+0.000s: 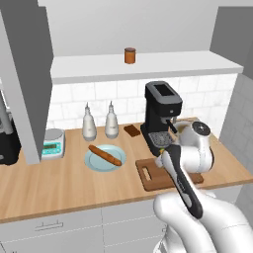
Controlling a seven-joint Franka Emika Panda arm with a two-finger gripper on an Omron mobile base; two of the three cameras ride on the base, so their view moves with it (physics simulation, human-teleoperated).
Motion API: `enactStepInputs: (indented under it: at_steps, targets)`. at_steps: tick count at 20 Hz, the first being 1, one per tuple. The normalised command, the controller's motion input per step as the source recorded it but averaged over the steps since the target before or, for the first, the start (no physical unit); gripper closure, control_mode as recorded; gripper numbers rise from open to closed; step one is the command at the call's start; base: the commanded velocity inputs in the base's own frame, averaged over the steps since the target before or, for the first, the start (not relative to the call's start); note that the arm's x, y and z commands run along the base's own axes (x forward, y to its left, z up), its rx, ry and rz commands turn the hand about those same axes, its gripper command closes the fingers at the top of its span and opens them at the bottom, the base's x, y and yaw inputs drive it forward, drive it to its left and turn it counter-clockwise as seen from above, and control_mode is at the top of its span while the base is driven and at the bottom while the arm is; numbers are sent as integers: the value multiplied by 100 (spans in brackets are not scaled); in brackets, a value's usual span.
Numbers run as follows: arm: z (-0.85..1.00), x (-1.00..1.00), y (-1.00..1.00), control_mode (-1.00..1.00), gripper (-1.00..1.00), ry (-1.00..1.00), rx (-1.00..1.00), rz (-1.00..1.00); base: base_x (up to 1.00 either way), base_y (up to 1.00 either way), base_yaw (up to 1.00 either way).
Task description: From the different types of pastries on the counter, select a croissant and place it on the cutting board. Then retrieve a jar of jam from the cabinet and place it alongside the croissant on the cutting board.
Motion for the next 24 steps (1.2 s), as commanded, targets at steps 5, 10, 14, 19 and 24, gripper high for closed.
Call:
enactStepInputs:
  at_steps: [5,10,14,19,24]
  targets:
    - [-5,22,2,-100,100,-1,0,0,0,0,0]
    - [-23,0,0,-100,100,0,0,0,0,0,0]
    - [-45,0,9,-100,100,-2,-2,0,0,0,0]
    - [-49,0,15,-100,100,-5,-3,0,0,0,0]
    - [-10,0,1,-100,100,-1,0,0,0,0,0]
